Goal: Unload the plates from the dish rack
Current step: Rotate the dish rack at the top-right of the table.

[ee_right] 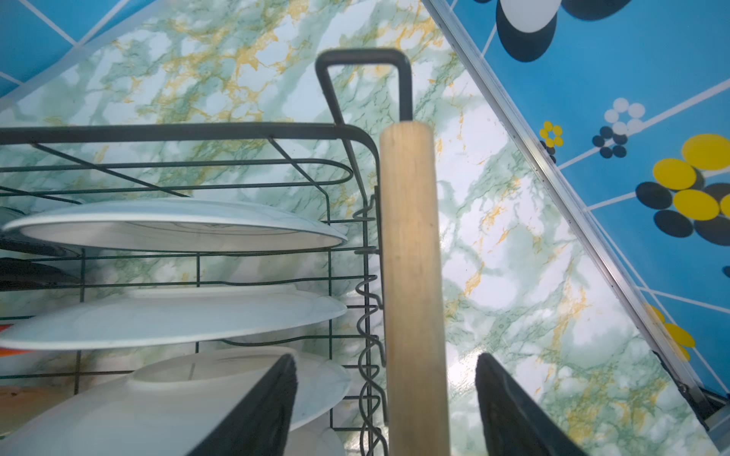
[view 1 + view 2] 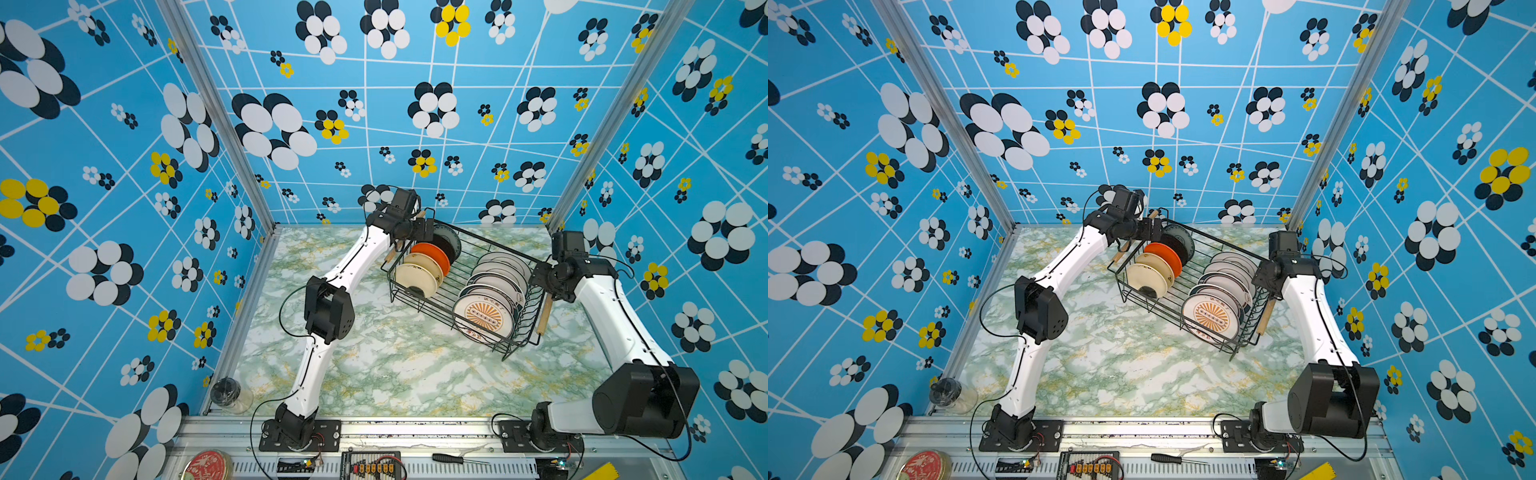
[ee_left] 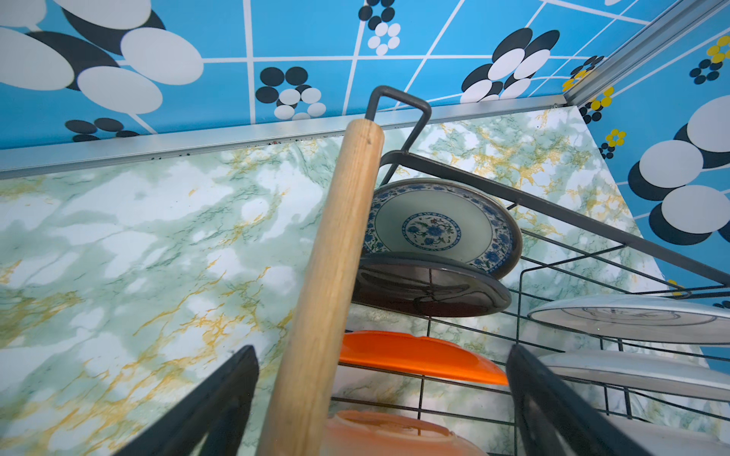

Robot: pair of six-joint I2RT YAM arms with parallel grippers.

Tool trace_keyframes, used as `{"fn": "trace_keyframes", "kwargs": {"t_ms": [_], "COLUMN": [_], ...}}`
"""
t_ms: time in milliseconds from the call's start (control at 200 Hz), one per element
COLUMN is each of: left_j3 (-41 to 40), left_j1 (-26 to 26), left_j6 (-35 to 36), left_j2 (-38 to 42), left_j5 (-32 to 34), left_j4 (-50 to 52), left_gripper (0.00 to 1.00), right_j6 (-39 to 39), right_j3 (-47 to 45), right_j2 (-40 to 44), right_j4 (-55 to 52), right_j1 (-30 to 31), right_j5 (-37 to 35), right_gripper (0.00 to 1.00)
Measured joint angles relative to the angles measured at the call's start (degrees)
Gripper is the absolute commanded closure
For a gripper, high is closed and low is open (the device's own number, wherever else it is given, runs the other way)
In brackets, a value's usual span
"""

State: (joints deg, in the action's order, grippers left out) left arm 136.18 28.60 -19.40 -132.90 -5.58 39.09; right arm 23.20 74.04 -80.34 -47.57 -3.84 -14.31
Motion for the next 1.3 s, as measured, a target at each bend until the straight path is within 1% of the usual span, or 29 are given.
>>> {"fn": "trace_keyframes", "kwargs": {"t_ms": [95,265,370,435,490,600,710,835,920,1015,1140,1220,1300], "left_j3": [0.0,0.0,-0.24,-2.4,-5.97,-16.37,-29.24,-42.58,-50.07,-56.83,-63.43,-65.7,-66.01], "left_j1": [-0.9,-2.86,-3.76,-4.0,-3.98,-3.76,-3.02,-0.22,2.54,5.25,7.1,7.21,7.21], "left_j6": [0.2,0.61,0.59,0.52,0.02,-1.49,-3.65,-7.28,-9.79,-12.41,-15.17,-16.06,-16.24], "left_j2": [1.16,4.2,7.43,10.93,15.21,26.32,39.28,51.89,57.22,59.67,59.32,58.4,56.61], "left_j5": [0.17,1.99,4.39,6.29,7.48,9.38,11.45,13.49,14.01,14.29,14.69,14.97,15.52], "left_j4": [0.17,2.14,4.79,6.16,6.88,8.2,9.22,10.23,10.82,10.93,10.58,9.97,8.59], "left_gripper": [0.01,0.01,0.01,0.01,0.01,0.0,0.01,0.06,0.08,0.1,0.1,0.1,0.1], "right_j6": [-1.53,-4.98,-7.63,-8.94,-9.68,-10.78,-11.52,-13.46,-14.29,-15.04,-16.41,-17.33,-18.18], "right_j3": [0.68,0.92,0.9,0.9,0.9,0.85,0.85,0.85,0.85,0.9,1.6,2.49,2.95], "right_j2": [1.09,4.07,6.45,8.17,9.68,12.33,13.66,13.57,13.35,12.68,10.88,9.42,8.41], "right_j4": [0.02,0.33,0.9,1.4,1.77,2.21,2.38,2.03,1.53,1.14,-0.66,-1.75,-2.38], "right_j1": [0.0,0.0,0.0,0.0,0.0,0.0,0.81,5.64,8.55,12.15,16.74,18.73,20.2], "right_j5": [0.0,1.4,3.67,5.49,7.28,11.56,15.89,18.47,19.96,21.0,22.12,22.47,22.64], "right_gripper": [0.16,0.15,0.15,0.16,0.16,0.16,0.17,0.17,0.18,0.18,0.18,0.17,0.17]}}
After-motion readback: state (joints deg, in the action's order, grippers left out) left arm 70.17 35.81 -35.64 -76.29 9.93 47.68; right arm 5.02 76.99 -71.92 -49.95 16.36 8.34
